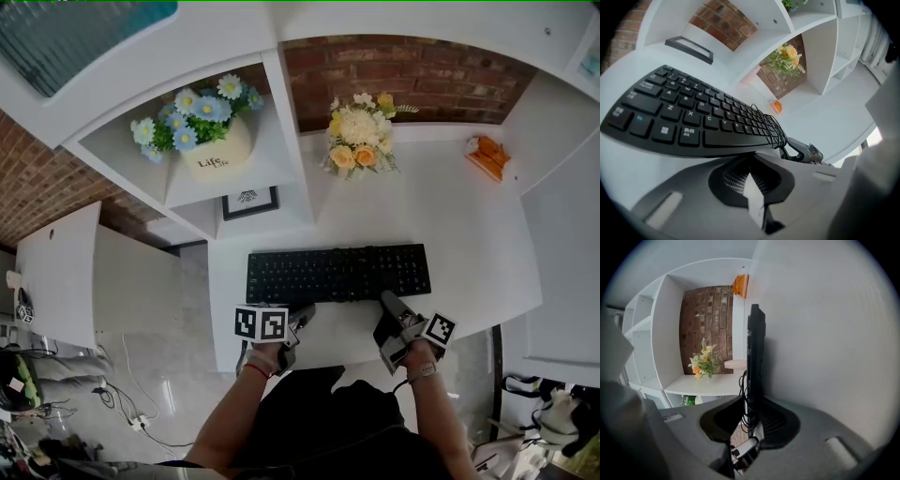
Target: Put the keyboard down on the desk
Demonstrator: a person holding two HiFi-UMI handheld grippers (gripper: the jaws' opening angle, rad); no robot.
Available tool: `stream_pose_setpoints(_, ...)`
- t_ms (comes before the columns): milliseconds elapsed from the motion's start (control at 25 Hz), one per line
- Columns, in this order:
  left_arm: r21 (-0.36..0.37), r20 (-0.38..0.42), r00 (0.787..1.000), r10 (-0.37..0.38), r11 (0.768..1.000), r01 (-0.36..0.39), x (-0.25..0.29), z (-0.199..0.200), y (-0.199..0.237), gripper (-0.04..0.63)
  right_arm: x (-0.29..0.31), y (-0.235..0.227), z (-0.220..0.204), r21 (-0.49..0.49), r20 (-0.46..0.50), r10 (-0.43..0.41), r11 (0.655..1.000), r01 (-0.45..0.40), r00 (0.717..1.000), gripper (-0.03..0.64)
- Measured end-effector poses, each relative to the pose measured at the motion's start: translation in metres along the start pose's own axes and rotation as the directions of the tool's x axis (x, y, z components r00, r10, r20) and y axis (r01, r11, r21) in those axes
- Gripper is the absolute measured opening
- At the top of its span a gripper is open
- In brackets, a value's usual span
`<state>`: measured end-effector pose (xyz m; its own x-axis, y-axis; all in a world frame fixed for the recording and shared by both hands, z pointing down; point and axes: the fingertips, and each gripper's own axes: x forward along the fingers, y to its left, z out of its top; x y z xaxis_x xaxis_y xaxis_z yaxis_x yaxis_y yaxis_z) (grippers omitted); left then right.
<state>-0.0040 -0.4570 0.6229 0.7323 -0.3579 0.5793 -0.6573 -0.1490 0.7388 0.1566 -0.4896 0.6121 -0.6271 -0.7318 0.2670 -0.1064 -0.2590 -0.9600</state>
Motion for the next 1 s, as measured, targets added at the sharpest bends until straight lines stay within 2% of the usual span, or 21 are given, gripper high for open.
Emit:
stream_pose_setpoints(120,-0.010,-0.005,1.000,0.000,1.000,0.000,0.001,-0.001,0.000,-0.003,-0.003,0.002,-0.001,-0.023,-0.028,-0.023,0.999,0.023,0.999,0.106)
stream_pose_setpoints(400,-0.047,-0.010,1.000,0.004,0.999,-0.004,0.003,-0.003,0.004,-0.003,-0.021,0.001,-0.002,-0.092,-0.069,-0.071,0.994,0.064,0.995,0.107)
stream_pose_setpoints(640,-0.059,-0.041,0.999,0.008,0.998,-0.010,0.003,-0.008,0.004,-0.003,-0.033,0.000,0.005,-0.125,-0.034,-0.075,0.990,0.070,0.997,0.026)
stream_pose_setpoints(800,-0.060,-0.013,1.000,-0.003,0.998,0.003,0.001,-0.006,0.002,-0.003,-0.033,0.002,0.005,-0.144,-0.015,-0.067,0.987,0.064,0.998,-0.003)
stream_pose_setpoints(920,-0.036,0.030,0.999,-0.011,0.999,0.012,-0.004,-0.001,0.000,-0.003,-0.033,0.005,0.006,-0.207,-0.006,-0.074,0.976,0.072,0.997,-0.003)
stream_pose_setpoints(1000,-0.007,0.067,0.998,-0.004,1.000,0.004,-0.009,0.004,0.000,-0.002,-0.031,0.010,0.005,-0.257,-0.012,-0.054,0.965,0.049,0.998,-0.003)
